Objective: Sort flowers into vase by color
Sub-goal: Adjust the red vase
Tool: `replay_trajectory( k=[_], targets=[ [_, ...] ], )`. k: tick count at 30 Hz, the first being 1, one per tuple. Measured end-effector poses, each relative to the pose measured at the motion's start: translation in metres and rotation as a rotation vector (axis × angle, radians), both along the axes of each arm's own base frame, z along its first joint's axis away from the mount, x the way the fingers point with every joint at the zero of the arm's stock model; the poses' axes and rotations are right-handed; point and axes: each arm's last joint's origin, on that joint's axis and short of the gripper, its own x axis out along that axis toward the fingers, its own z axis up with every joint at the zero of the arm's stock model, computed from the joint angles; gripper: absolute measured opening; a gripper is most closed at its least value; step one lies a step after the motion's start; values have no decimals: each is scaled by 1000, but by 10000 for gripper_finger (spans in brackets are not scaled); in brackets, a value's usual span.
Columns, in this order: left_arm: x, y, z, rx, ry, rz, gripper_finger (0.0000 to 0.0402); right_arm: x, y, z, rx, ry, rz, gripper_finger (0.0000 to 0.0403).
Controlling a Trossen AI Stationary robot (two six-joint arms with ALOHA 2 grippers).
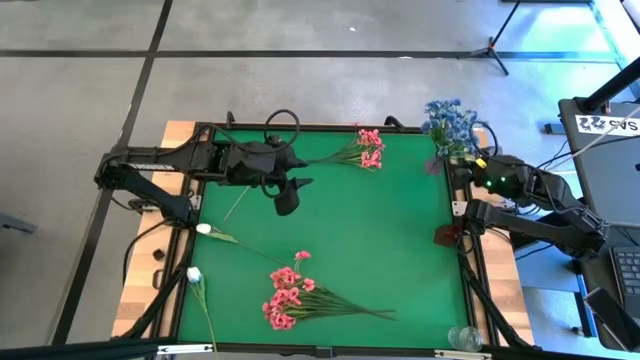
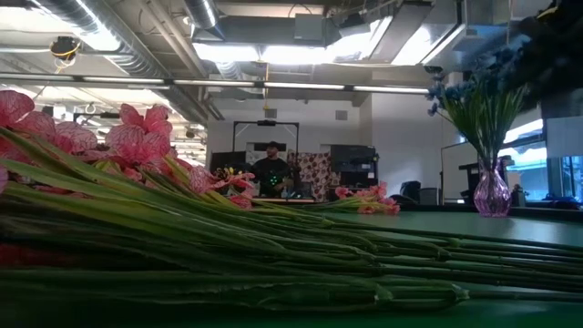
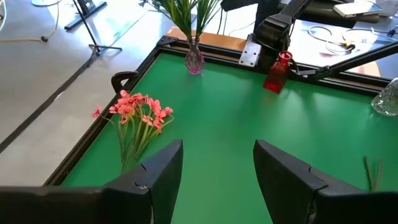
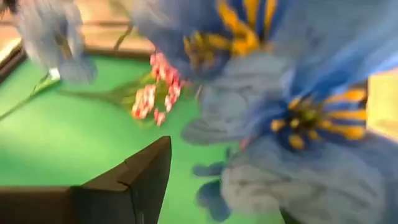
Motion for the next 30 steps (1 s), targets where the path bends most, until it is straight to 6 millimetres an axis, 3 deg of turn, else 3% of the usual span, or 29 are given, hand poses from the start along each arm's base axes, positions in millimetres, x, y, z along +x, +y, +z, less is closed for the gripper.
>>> replay_trajectory(
  k=[8, 13, 21, 30],
  targets=[
    [-4, -1, -6, -37, 71, -1, 193, -10, 7, 1, 110, 26, 30, 248],
    [-14, -1, -17, -119, 203, 29, 193, -19, 11, 10, 126, 24, 28, 248],
    [-32, 0, -31, -263, 370, 190, 192, -34, 18, 32, 102, -15, 97, 248],
    [-36, -3, -60, -386, 435, 366, 192, -34, 25, 30, 217, -11, 295, 248]
  ],
)
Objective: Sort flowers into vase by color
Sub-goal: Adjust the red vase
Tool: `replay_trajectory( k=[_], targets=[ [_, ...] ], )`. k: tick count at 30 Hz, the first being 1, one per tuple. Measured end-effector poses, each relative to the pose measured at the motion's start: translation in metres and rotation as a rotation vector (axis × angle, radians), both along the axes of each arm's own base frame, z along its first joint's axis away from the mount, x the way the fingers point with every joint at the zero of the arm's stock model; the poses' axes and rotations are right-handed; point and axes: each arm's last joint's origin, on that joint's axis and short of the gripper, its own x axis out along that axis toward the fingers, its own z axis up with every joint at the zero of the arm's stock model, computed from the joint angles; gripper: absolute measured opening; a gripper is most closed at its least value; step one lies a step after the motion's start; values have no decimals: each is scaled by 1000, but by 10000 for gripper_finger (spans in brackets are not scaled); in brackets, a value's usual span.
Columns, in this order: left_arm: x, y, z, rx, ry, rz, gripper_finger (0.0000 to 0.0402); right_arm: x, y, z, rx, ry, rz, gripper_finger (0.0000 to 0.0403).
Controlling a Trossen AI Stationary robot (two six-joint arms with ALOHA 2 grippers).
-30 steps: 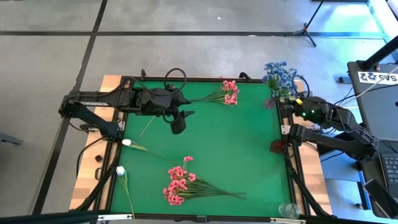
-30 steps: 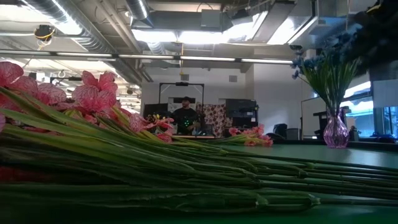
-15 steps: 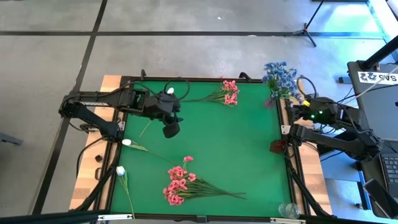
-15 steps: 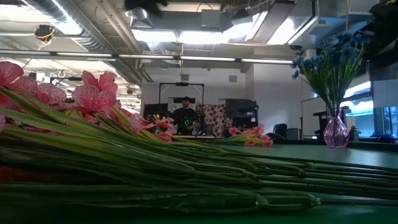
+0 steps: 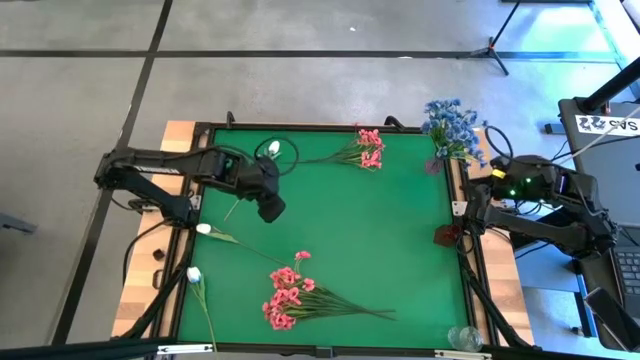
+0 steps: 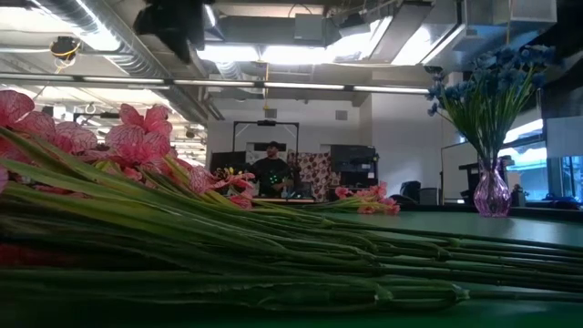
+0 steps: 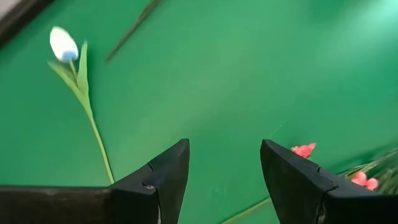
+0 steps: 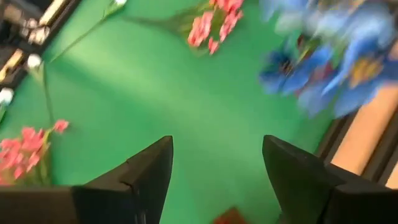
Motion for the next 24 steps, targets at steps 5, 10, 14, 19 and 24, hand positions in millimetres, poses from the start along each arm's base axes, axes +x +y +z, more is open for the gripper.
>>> replay_trajectory(
  k=[5, 10, 14, 19, 24],
  targets=[
    [2, -3, -28, -41, 26, 39, 192, -1, 5, -3, 102, 3, 100, 248],
    [12, -7, -45, -51, -61, 33, 192, 6, 6, -2, 206, -4, 194, 248],
    [16, -7, -53, -41, -104, 17, 192, 20, 4, 0, 316, 19, 268, 248],
    [15, -7, -63, -15, -86, 4, 192, 34, 1, -1, 483, 92, 335, 248],
    [13, -8, -67, -3, -71, 1, 192, 36, 3, -3, 593, 128, 366, 248]
  ],
)
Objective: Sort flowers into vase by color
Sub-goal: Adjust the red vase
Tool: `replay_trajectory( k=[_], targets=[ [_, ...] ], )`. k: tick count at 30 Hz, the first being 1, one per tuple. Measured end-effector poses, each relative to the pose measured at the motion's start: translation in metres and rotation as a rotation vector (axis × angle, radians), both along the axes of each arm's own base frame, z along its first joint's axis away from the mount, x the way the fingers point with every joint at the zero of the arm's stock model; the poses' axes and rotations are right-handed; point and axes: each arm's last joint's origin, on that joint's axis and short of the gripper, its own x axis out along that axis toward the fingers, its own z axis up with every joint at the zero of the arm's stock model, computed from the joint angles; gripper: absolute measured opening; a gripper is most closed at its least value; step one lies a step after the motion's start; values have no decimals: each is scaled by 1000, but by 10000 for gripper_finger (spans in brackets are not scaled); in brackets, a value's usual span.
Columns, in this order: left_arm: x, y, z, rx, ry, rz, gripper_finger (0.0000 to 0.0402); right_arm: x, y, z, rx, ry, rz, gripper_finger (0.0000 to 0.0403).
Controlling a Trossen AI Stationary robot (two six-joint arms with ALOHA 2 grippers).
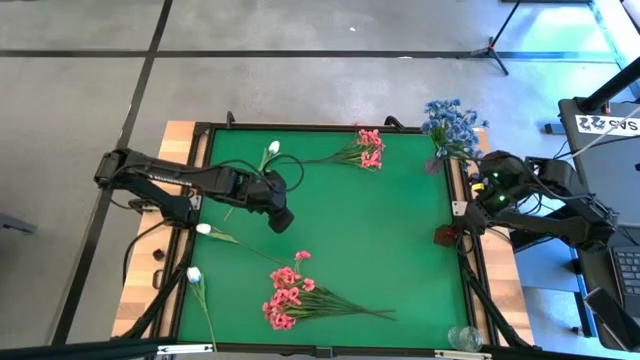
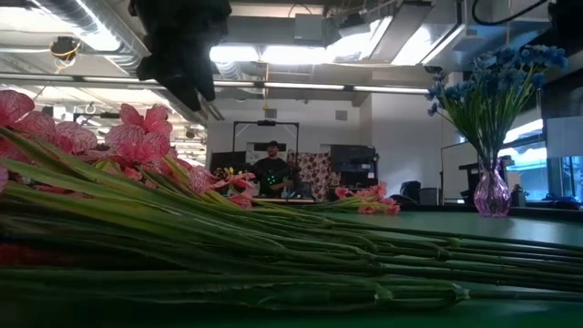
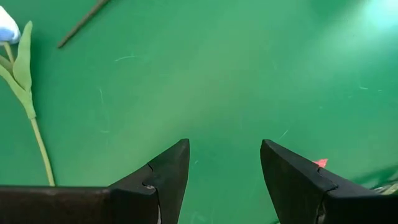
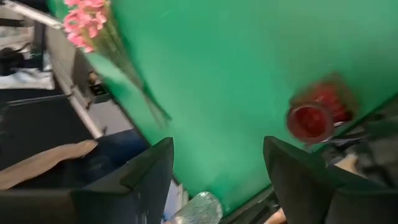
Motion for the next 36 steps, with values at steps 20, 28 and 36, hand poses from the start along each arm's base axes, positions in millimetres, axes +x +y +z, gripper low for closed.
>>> replay_trajectory(
  k=[20, 28, 36],
  targets=[
    [0, 15, 0, 70, 25, -29, 192, 45, -16, 50, -64, -308, 35, 248],
    [0, 16, 0, 74, 27, -34, 192, 67, 7, 43, 14, -165, 253, 248],
    [0, 16, 1, 103, 30, -33, 192, 69, 36, 24, -197, 161, 276, 248]
  ],
)
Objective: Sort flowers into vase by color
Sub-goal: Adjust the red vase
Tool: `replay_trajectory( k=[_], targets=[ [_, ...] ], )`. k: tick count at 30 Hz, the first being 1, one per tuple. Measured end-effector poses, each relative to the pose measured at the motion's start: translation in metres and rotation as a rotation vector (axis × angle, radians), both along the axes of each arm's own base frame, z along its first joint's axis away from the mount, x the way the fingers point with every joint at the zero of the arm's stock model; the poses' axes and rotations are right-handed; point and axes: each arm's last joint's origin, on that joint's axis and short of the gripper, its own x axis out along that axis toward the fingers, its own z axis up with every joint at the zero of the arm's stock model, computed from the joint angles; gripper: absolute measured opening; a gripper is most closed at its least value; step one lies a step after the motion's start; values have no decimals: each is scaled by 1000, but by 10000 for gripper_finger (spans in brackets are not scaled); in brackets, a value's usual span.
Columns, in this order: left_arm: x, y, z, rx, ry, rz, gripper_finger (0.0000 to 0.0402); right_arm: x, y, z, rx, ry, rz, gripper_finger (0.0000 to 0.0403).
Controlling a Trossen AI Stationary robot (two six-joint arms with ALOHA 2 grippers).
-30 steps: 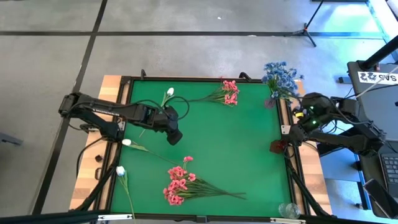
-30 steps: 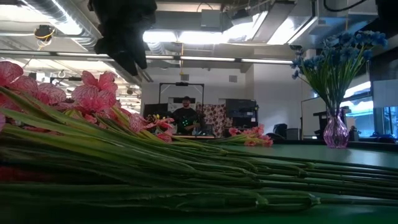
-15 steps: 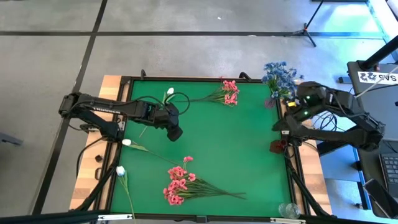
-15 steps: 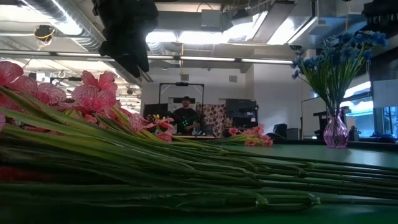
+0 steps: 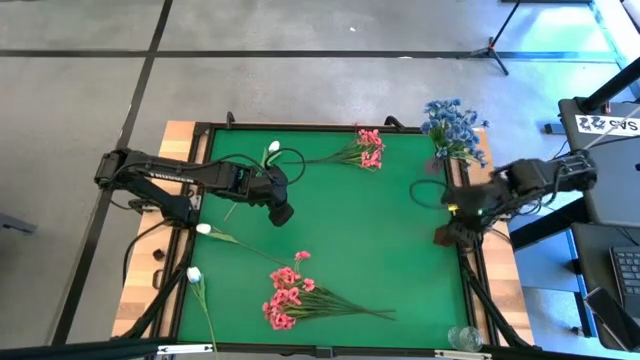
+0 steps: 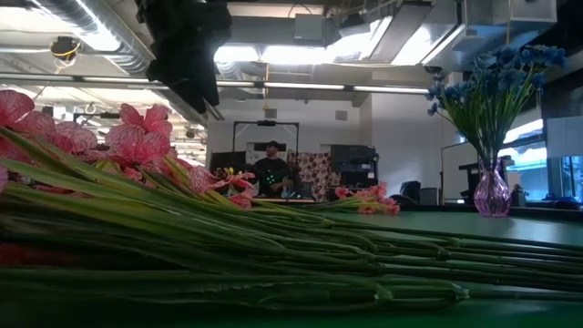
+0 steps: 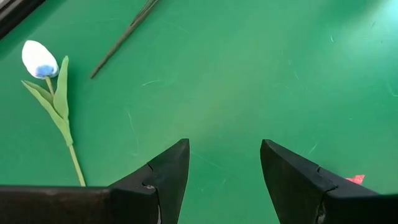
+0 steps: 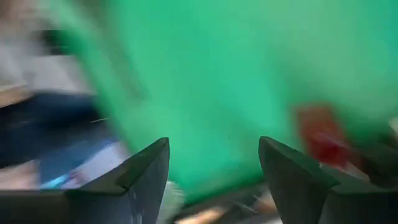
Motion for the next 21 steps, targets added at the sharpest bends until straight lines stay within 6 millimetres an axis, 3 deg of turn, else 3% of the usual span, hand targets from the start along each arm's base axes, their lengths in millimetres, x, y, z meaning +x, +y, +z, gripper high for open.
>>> replay_trajectory(
  k=[3, 7, 14, 21],
  targets=[
    [1, 0, 0, 7, -5, -14, 192, -8, 1, -8, -82, 186, -161, 248],
    [3, 2, 2, 25, -25, -38, 192, 4, 4, -17, -118, 228, -358, 248],
    [5, 7, 3, 29, -40, -18, 192, 19, 10, -59, -118, 487, -498, 248],
    [5, 4, 2, 22, -39, -33, 192, 32, 8, -79, -131, 498, -580, 248]
  ],
)
